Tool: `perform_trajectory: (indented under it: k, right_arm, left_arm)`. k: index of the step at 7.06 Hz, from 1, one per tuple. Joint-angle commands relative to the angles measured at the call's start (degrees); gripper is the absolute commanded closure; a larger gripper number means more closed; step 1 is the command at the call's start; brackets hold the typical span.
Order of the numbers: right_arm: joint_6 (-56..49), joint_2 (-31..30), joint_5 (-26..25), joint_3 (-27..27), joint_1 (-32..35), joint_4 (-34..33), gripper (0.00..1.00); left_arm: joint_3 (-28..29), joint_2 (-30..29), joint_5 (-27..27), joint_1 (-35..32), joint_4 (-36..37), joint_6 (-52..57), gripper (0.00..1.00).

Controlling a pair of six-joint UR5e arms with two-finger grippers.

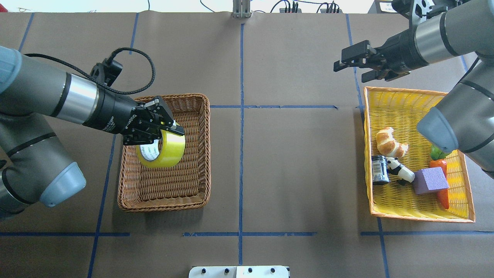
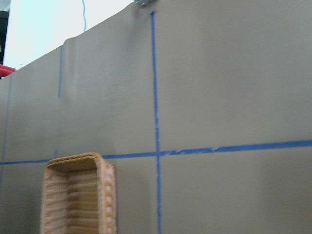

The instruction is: Move tape to another basket

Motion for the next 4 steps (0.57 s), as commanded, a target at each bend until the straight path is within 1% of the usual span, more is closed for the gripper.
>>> perform_trajectory:
  k: [1, 2, 3, 4]
  right_arm:
    - [-19.96, -1.07, 0.39, 0.05, 4.95, -14.49, 0.00]
    - [-29.36, -1.51, 0.40, 0.14, 7.32, -21.78, 0.00]
    - [-38.85, -2.47, 0.40, 0.57, 10.21, -28.99, 0.00]
    - [-46.60, -3.18, 0.40, 0.67, 12.77, -34.80, 0.00]
  left_arm:
    - [0.58, -0.59, 9.29, 5.75, 13.16, 12.59, 1.00]
    - [1.80, -1.29, 12.57, 6.91, 17.22, 17.08, 1.00]
    - [5.03, -2.17, 14.77, 7.61, 17.87, 20.35, 1.00]
    - [6.54, -2.44, 16.19, 7.88, 17.96, 22.47, 1.00]
